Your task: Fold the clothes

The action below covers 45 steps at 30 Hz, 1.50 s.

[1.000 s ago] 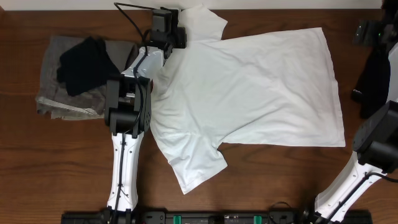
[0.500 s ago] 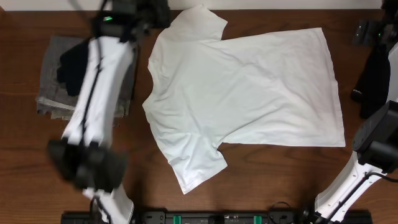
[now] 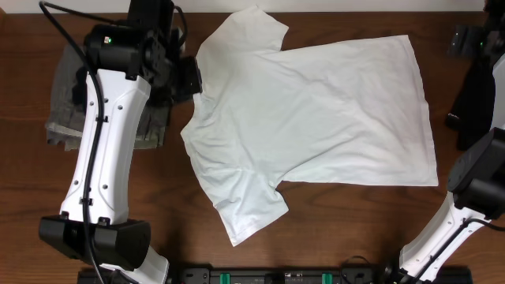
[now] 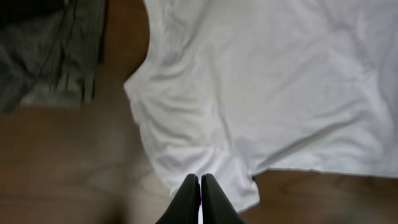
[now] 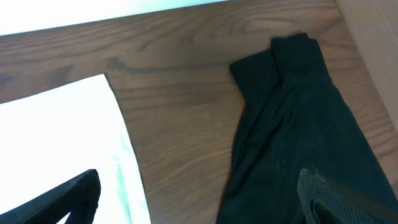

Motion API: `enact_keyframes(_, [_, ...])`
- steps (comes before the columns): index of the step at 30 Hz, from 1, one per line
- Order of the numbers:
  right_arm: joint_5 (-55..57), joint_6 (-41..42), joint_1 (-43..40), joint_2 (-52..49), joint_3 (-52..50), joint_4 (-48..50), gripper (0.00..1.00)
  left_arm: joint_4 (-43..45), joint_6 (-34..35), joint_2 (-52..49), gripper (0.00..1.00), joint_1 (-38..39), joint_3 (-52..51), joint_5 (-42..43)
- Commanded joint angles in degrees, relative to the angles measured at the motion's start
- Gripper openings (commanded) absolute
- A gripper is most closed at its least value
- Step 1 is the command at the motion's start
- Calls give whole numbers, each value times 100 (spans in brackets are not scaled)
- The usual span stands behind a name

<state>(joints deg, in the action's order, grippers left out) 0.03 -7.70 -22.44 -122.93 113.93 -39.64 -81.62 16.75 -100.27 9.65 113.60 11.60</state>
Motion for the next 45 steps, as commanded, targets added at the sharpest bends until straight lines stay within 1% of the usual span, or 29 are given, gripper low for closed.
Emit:
enact_keyframes(1, [61,83,-11,0,31,-4,99,-256,94,0,6,9,-13,-50])
enact_keyframes(8, [61,83,-11,0,31,-7,99,-621,90,120,6,339,-15,-87])
enact_keyframes(11, [61,83,-11,0,33,-7,99,-800,101,138,6,575,-20,-487])
enact_keyframes(13, [61,83,-9,0,31,-7,99,-1012,376,160,6,745,-48,-1062])
enact_keyframes(15, [61,83,-11,0,31,-7,99,-1158,601,227,6,824,-105,-1327])
enact_keyframes(21, [61,83,-11,0,31,-7,99,-1075,758,798,6,778,-562,-1427])
enact_keyframes(26, [61,83,-11,0,31,-7,99,-680,789,1519,6,774,-1255,-1486])
enact_keyframes(33, [61,83,-9,0,31,-7,99,81,1268,2146,6,774,-2776,-1456])
enact_keyframes(37, [61,83,-11,0,31,-7,99,800,1292,2162,6,774,-3497,-1145])
enact_keyframes(40, [61,83,-11,0,31,-7,99,1233,1292,2127,6,774,-3801,-977])
enact_keyframes(45, [63,83,-11,0,31,0,99,1491,1287,2046,7,774,-3956,-850])
